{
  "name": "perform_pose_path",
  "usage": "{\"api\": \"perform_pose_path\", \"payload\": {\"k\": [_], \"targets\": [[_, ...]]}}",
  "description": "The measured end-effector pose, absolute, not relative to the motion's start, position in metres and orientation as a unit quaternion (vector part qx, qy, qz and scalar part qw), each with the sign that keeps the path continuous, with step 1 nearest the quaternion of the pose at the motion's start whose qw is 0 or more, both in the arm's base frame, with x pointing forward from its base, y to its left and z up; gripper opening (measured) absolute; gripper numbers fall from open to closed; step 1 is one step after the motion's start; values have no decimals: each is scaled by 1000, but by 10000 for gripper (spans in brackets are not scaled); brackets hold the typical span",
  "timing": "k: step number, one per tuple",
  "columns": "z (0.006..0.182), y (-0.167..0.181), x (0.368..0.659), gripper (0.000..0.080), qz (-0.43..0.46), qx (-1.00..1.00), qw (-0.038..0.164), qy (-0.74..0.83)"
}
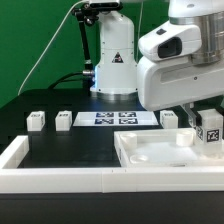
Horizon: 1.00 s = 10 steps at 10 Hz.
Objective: Assemble square table
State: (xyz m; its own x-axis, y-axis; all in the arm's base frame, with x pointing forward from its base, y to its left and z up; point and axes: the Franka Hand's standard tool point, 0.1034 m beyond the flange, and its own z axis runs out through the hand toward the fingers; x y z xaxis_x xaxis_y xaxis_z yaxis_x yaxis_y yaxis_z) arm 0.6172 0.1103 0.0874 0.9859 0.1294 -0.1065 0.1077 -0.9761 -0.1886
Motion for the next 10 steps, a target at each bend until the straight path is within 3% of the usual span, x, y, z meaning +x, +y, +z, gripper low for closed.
{"api": "perform_pose_path", "payload": {"k": [10], "targets": [[87, 120, 617, 297, 58, -888, 54, 453]]}}
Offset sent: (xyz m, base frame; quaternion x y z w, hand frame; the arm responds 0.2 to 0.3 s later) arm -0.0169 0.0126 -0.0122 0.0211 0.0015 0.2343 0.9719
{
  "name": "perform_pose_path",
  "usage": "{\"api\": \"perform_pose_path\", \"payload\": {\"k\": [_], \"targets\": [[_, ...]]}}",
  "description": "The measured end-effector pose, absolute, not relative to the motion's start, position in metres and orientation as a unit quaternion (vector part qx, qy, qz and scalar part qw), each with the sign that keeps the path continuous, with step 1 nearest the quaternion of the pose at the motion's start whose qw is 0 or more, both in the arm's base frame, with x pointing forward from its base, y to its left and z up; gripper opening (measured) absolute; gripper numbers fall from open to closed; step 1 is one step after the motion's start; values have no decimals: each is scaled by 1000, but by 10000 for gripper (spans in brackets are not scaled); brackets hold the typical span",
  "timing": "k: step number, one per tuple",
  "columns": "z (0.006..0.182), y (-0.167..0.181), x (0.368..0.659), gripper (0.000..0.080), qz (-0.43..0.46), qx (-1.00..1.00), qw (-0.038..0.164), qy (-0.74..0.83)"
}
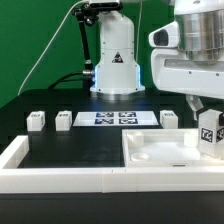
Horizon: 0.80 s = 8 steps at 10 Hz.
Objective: Assemble square table
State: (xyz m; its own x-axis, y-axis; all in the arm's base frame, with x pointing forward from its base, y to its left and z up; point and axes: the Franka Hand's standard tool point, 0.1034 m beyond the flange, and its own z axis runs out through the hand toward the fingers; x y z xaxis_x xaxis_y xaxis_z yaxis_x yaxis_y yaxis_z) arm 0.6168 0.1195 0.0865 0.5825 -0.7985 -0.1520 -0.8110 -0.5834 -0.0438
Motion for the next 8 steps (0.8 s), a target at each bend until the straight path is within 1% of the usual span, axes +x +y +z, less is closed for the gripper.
{"api": "perform_pose_path", "payload": {"k": [3, 5, 6, 7, 8], "targets": [[87, 126, 617, 297, 72, -814, 55, 573], [86, 126, 616, 297, 71, -825, 56, 557], [86, 126, 616, 446, 70, -835, 57, 543], [86, 126, 616, 572, 70, -845, 58, 527], [85, 126, 616, 572, 67, -871, 61, 483]]}}
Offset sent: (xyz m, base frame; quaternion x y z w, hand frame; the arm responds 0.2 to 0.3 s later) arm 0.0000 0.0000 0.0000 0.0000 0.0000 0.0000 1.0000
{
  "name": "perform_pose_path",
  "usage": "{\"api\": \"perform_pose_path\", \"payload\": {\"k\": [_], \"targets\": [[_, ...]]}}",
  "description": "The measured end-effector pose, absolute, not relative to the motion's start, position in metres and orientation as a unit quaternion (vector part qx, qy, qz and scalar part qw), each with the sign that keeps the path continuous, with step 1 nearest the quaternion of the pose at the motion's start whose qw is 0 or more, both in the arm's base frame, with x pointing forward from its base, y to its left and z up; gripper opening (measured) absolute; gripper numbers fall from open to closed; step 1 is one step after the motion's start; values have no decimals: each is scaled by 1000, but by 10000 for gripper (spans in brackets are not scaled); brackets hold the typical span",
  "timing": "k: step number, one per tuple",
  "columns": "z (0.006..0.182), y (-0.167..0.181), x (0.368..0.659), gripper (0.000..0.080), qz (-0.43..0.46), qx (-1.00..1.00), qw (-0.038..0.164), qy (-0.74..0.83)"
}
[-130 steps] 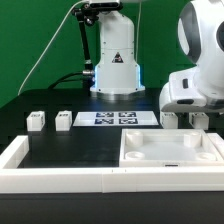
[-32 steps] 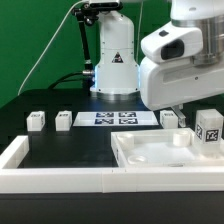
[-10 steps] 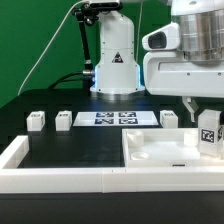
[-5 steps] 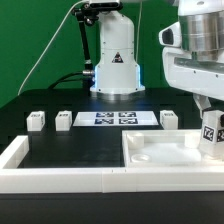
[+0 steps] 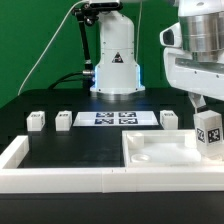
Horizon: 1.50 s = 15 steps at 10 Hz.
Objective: Assemble square table
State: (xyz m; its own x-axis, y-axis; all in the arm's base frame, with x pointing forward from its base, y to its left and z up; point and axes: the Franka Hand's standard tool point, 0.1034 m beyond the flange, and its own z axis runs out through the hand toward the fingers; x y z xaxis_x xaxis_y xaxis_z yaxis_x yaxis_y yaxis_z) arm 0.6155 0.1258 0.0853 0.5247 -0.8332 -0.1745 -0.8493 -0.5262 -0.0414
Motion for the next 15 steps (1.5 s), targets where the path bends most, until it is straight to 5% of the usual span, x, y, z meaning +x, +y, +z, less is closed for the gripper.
{"api": "perform_pose_path", "payload": {"k": [2, 14, 15], "targets": [[84, 124, 615, 645, 61, -914, 66, 395], [83, 112, 617, 648, 24, -995, 86, -39], [83, 112, 617, 540, 24, -995, 86, -37]]}}
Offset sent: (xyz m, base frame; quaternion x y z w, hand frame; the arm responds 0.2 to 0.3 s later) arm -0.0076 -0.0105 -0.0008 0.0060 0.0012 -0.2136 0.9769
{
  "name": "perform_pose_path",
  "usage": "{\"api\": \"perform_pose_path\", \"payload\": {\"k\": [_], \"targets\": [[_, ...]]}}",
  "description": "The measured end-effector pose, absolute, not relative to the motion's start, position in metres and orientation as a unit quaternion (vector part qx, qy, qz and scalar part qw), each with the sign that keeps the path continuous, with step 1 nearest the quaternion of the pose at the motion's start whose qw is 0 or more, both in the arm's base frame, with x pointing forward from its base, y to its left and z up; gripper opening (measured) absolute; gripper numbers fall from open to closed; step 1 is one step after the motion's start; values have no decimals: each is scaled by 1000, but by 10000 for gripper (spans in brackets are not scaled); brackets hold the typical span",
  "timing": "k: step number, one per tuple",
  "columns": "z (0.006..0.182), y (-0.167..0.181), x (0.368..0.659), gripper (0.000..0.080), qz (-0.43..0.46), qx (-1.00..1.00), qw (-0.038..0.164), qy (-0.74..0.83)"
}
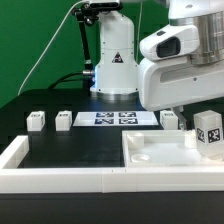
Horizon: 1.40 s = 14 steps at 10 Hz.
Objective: Assemble square table
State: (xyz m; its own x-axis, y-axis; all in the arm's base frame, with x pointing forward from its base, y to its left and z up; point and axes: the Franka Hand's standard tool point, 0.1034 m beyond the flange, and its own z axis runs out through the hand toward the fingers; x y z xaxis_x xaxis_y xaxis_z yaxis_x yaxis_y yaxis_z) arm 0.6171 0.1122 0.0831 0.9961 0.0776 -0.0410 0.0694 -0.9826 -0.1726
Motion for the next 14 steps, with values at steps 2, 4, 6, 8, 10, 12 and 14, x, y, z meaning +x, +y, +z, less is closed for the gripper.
{"api": "perform_pose_path", "payload": {"k": [2, 4, 6, 8, 10, 12, 14], "targets": [[83, 112, 617, 333, 24, -995, 86, -37], [83, 111, 617, 290, 25, -996, 85, -21], [83, 111, 617, 290, 28, -996, 85, 10], [82, 113, 618, 290, 36, -986, 80, 141], [82, 114, 618, 290, 44, -960, 72, 268], [82, 116, 617, 290, 53, -914, 64, 397], [81, 120, 618, 290, 66, -853, 54, 515]]}}
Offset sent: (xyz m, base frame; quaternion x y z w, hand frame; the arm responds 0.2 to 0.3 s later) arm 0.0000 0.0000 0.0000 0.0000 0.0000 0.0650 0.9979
